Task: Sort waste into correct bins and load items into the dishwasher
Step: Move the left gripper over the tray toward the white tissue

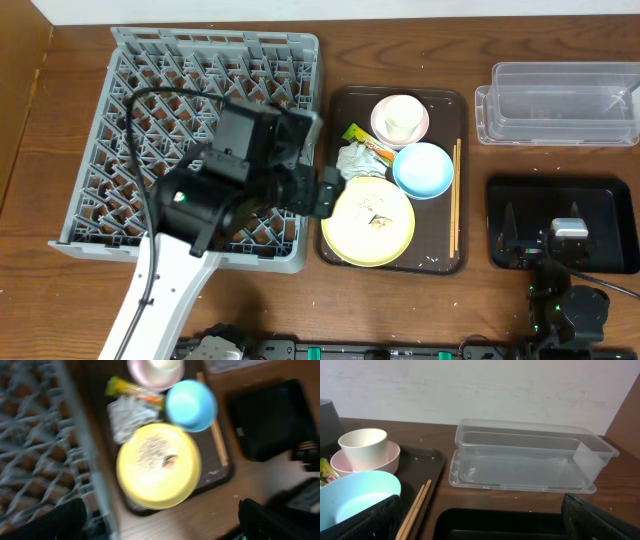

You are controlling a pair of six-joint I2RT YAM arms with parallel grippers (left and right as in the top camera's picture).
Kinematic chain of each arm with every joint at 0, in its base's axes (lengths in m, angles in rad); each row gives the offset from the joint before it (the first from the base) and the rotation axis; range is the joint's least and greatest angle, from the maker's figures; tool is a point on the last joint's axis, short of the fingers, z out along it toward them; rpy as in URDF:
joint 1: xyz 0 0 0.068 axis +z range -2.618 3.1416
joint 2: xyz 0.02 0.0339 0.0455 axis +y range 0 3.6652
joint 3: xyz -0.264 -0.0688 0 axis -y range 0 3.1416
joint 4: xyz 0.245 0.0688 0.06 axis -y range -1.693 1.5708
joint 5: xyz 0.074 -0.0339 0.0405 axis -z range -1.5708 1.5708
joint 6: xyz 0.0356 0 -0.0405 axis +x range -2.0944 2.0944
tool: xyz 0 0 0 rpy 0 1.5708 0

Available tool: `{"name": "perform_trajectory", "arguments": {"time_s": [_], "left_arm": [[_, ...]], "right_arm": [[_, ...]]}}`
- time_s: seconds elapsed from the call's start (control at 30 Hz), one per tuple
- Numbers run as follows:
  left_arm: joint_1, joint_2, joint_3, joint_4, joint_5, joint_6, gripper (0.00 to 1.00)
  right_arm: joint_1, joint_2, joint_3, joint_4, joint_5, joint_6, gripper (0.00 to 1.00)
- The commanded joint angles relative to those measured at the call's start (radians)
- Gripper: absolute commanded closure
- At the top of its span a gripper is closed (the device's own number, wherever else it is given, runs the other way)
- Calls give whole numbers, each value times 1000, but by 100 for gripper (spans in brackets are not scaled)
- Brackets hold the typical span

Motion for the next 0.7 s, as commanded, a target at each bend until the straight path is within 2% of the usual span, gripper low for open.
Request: {"name": "perform_trajectory", "arguments": {"time_s": [0.0,0.07,0.17,0.23,0.27,0.3,0.33,0.53,0.67], "left_arm": [[-6,25,20,46,119,-11,2],[-6,39,20,108,105,-72,2],[-6,55,20,174,-14,-237,2],[-6,70,21,172,-97,-280,0],[-7,81,21,158,-126,-289,3],[-8,97,24,131,-148,-294,9],[-9,119,30,94,-161,-293,11],[-19,297,100,-141,-176,-185,13],[-58,360,117,-114,-188,-158,14]], "right_arm": [[10,-5,-1,-4,-1,13,1],[10,-5,-1,-4,-1,13,1],[10,-5,-1,-4,-1,13,1],[10,-5,-1,-4,-1,13,1],[10,-5,-1,-4,-1,13,1],[10,-5,-1,-4,-1,13,1],[10,-5,-1,-4,0,13,1],[10,-5,-1,-4,-1,13,1],[10,-5,-1,-4,-1,13,1]]}}
